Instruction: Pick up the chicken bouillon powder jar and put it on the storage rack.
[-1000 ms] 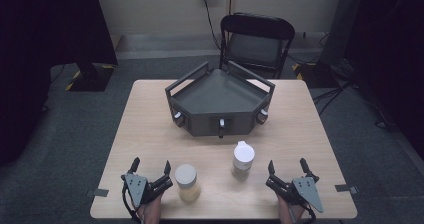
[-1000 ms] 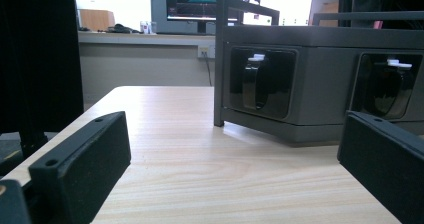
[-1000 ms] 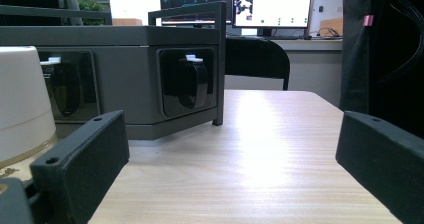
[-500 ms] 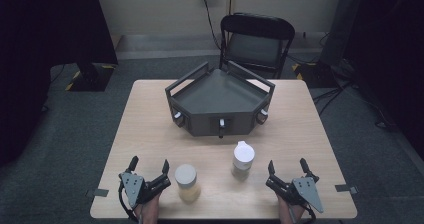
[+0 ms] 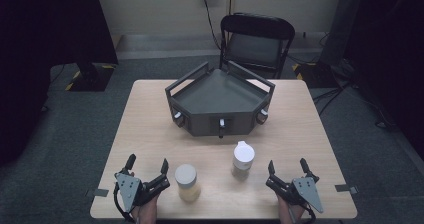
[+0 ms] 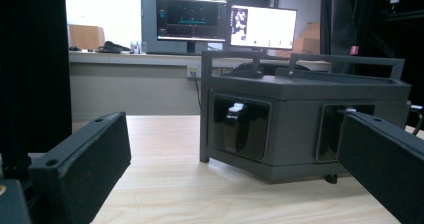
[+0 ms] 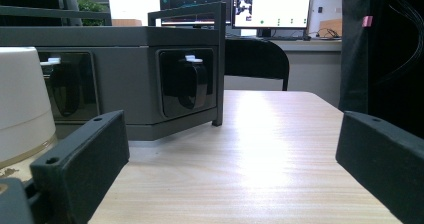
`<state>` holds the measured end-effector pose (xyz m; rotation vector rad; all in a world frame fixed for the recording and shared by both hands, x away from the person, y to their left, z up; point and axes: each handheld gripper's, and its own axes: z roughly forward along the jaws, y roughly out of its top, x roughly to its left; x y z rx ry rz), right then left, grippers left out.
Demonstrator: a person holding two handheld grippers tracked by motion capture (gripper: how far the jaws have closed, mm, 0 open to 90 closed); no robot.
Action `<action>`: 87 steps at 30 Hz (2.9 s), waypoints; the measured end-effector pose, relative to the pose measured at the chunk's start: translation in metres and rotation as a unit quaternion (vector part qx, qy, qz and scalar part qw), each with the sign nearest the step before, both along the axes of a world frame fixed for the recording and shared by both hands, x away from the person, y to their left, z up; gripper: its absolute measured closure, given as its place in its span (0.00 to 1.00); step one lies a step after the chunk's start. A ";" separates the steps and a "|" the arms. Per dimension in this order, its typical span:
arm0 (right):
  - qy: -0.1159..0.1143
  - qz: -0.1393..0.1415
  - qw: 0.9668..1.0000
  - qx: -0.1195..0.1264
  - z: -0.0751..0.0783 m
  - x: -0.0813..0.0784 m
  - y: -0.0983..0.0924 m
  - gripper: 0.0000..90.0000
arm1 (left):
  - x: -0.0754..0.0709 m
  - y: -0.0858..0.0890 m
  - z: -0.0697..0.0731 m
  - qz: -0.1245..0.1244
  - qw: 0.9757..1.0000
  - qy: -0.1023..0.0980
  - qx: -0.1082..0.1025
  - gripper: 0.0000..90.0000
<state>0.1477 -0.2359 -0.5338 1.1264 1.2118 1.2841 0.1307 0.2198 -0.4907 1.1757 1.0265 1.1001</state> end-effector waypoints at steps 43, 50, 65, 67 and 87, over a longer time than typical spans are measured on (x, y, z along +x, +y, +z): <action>0.000 0.002 1.000 0.000 0.000 0.000 -0.001 0.00 | -0.011 -0.021 0.012 -0.154 0.987 -0.001 0.036 0.01; 0.000 0.002 1.000 0.000 0.000 0.000 -0.001 0.00 | -0.010 -0.019 0.004 -0.161 0.986 0.019 0.038 0.06; 0.000 0.002 1.000 0.000 0.000 0.000 0.000 0.00 | -0.002 -0.018 -0.009 -0.171 0.983 0.061 0.031 0.20; 0.000 0.002 1.000 0.000 0.000 0.000 -0.001 0.00 | -0.001 -0.018 -0.009 -0.173 0.982 0.064 0.031 0.22; 0.000 0.002 1.000 0.000 0.000 0.000 0.000 0.00 | -0.001 -0.019 -0.016 -0.169 0.983 0.061 0.038 0.38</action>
